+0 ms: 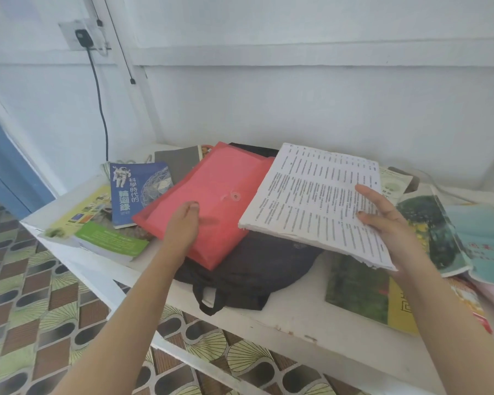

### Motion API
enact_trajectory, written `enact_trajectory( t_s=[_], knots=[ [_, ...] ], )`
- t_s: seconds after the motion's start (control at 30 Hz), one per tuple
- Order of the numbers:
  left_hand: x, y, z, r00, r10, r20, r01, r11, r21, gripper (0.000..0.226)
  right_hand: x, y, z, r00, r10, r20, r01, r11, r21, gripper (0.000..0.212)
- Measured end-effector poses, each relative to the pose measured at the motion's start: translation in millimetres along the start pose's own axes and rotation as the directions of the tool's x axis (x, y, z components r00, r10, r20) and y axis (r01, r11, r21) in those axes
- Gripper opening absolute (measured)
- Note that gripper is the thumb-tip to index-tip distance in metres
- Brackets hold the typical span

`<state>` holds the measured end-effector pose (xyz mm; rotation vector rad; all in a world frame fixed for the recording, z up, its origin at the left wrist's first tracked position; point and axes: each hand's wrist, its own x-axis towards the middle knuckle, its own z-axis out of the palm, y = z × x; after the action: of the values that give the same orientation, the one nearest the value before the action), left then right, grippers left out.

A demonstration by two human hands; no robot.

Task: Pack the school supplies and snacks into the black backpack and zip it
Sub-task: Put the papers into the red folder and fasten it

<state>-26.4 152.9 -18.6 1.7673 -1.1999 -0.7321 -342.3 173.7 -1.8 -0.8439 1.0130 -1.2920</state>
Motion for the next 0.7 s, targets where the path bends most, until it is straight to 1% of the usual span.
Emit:
enact_trajectory(
  t_s=[0.07,0.1,0.13,0.17,0.2,0.23,0.27,0.3,0.33,0.37,0.4,0.43,0.5,0.6,0.7],
  knots=[
    [-3.5,5.7,1.8,0.995,-0.048,0.088,0.065,0.979,-0.196,0.034,3.0,-3.4,1.1,1.000,-0.010,0.010,0.010,1.000,0.021,0.042],
    [-6.6,8.6,4.6,0.986,-0.063,0.152,0.098,0.967,-0.233,0.031,4.8,-5.1,1.2,1.000,-0.011,0.018,0.011,0.999,0.034,0.042],
    [-10.0,12.1,8.0,0.973,-0.096,0.210,0.140,0.969,-0.202,0.028,6.8,-6.7,1.1,1.000,-0.010,0.026,0.009,0.999,0.047,0.043],
    [-13.3,14.2,11.9,0.961,-0.111,0.255,0.152,0.977,-0.151,0.024,9.0,-8.2,1.0,1.000,-0.007,0.029,0.006,0.998,0.059,0.043],
    [-16.8,13.9,15.6,0.946,-0.086,0.311,0.120,0.988,-0.094,0.019,11.1,-9.3,0.7,0.999,-0.006,0.034,0.004,0.998,0.065,0.044],
    [-20.9,11.0,20.6,0.927,-0.002,0.375,0.024,0.998,-0.056,0.017,13.4,-10.3,0.4,0.999,-0.004,0.038,0.001,0.998,0.069,0.044],
    [-26.5,6.3,25.9,0.895,0.108,0.433,-0.119,0.993,0.000,0.018,15.7,-11.3,0.0,0.999,0.000,0.042,-0.003,0.998,0.070,0.044],
    [-32.0,0.7,30.0,0.856,0.214,0.471,-0.281,0.957,0.074,0.020,17.8,-12.1,-0.5,0.999,0.005,0.045,-0.008,0.998,0.065,0.044],
    [-33.4,-7.2,33.1,0.824,0.304,0.478,-0.432,0.884,0.181,0.021,19.9,-12.7,-1.6,0.999,0.015,0.046,-0.017,0.998,0.052,0.043],
    [-37.1,-11.3,35.0,0.797,0.383,0.467,-0.550,0.779,0.300,0.022,21.4,-13.3,-2.2,0.999,0.029,0.043,-0.031,0.999,0.031,0.041],
    [-35.6,-16.0,37.2,0.789,0.423,0.446,-0.600,0.686,0.410,0.029,22.2,-13.4,-3.3,0.998,0.046,0.035,-0.046,0.999,0.000,0.040],
    [-37.9,-18.3,37.9,0.782,0.453,0.428,-0.622,0.614,0.486,0.037,22.3,-13.1,-4.9,0.998,0.062,0.029,-0.061,0.998,-0.032,0.039],
    [-39.9,-20.1,39.2,0.795,0.454,0.401,-0.604,0.544,0.582,0.048,21.6,-10.3,-9.3,0.996,0.088,0.021,-0.087,0.994,-0.065,0.039],
    [-41.6,-22.8,37.0,0.819,0.417,0.394,-0.561,0.437,0.703,0.052,18.4,-5.5,-17.8,0.991,0.132,0.008,-0.131,0.988,-0.079,0.038],
    [-39.7,-21.9,32.7,0.832,0.391,0.392,-0.528,0.346,0.776,0.055,16.9,-1.3,-27.4,0.986,0.169,-0.002,-0.168,0.977,-0.128,0.039]
  ],
)
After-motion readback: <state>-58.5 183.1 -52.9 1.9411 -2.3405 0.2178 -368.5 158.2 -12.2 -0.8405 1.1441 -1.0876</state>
